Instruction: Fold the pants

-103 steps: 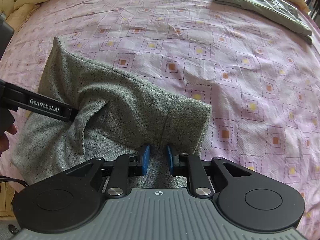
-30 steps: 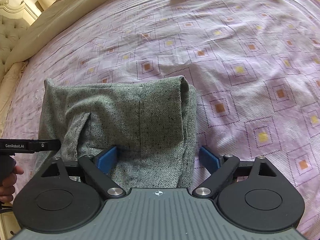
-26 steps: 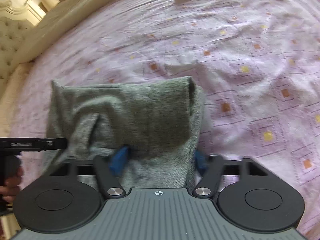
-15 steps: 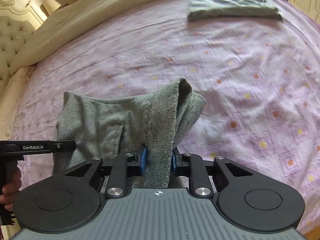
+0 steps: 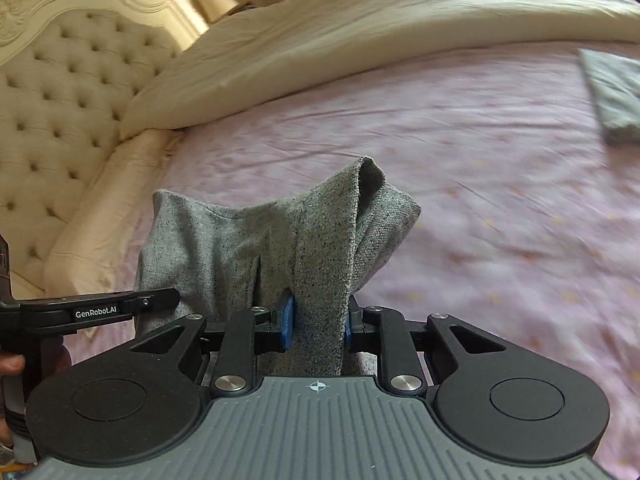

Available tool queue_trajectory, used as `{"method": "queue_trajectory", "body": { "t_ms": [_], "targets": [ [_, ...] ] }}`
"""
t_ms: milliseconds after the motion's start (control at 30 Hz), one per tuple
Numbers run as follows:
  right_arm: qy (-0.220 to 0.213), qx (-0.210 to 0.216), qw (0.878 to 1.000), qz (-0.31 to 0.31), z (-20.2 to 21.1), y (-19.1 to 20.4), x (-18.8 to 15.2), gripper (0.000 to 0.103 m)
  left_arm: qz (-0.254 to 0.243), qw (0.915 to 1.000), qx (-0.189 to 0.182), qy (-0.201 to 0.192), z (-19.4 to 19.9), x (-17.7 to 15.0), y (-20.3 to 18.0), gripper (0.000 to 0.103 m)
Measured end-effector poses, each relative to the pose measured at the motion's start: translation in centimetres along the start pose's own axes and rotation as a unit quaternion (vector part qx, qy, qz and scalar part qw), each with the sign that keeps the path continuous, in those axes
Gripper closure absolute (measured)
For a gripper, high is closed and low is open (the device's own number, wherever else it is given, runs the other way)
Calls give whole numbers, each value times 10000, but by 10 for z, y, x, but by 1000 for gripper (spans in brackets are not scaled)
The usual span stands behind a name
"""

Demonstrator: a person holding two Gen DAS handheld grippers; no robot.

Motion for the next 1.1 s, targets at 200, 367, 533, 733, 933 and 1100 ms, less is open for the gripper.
{"method": "queue_trajectory", "body": {
  "t_ms": [200,367,533,733,933,1100],
  "targets": [
    [216,123,9996,138,-59,38,22,81,320,9989,318,110,-27,18,51,84],
    [376,-261,9988,153,-98,39,22,79,476,9964,503,483,-55,12,80,74],
    [188,-2513,9644,798,-132,30,17,75,586,9879,1219,754,-73,5,101,71],
    [-367,-2180,9724,741,-94,41,13,75,513,9862,1410,700,-52,2,99,68],
    [-426,-1495,9849,758,-58,65,-1,75,532,9856,1499,576,-15,-14,73,55],
    [-337,-1198,9895,732,-30,70,-22,75,531,9852,1534,554,12,-30,31,50]
  ]
}}
Point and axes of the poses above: each gripper's, at about its wrist camera, not at the fingertips, and z roughly against the way its jaws point, y to its left, x to its top, the point moved 3 cm from there along -z, roughly the way its jaws point, and after that the axes turned 11 degrees about -z, right-handed, at the moved point
